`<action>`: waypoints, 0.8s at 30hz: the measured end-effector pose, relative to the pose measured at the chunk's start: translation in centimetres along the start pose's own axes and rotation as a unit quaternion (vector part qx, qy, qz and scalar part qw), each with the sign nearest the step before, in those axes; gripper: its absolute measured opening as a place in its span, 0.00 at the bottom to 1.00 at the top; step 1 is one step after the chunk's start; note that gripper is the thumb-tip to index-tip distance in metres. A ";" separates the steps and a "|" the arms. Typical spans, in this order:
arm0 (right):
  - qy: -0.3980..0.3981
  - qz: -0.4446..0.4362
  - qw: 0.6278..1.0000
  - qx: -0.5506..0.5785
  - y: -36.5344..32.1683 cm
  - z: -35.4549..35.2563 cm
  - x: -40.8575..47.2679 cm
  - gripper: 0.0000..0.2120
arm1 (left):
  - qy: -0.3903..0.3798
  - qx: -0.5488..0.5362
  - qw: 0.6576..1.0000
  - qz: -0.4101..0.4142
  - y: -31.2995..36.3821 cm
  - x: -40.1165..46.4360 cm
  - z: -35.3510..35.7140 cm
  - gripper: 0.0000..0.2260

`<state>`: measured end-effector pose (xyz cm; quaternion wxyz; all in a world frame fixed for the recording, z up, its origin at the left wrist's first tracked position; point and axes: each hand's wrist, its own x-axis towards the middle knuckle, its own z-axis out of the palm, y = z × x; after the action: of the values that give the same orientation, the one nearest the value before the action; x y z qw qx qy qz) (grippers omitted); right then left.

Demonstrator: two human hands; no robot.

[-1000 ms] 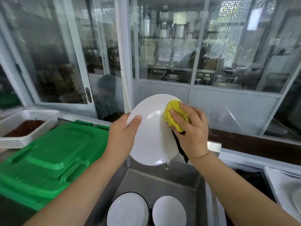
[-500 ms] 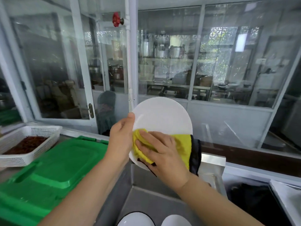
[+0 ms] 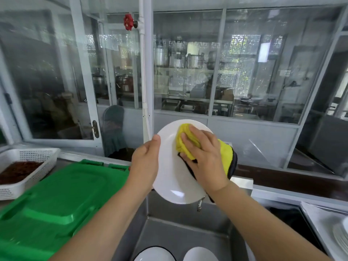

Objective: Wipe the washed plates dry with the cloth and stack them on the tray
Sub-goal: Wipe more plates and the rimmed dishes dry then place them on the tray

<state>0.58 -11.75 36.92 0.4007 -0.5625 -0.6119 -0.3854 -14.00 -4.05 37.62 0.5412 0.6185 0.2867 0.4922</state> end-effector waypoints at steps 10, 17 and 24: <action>-0.079 -0.099 0.991 0.031 0.3 0.4 -4.9 0.20 | 0.002 -0.007 1.000 -0.008 -0.3 0.7 -0.8 0.19; -0.035 -0.042 0.998 -0.018 2.0 -0.3 -2.7 0.26 | -0.038 0.051 0.998 0.011 -0.1 0.5 -0.7 0.29; 0.007 -0.084 0.995 -0.052 -0.7 1.0 1.1 0.17 | -0.076 0.124 0.986 0.077 0.3 -0.6 0.6 0.33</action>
<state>-0.19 -10.46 37.56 0.3409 -0.5263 -0.6336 -0.4531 -13.69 -4.85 37.77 0.4411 0.7365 0.2548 0.4452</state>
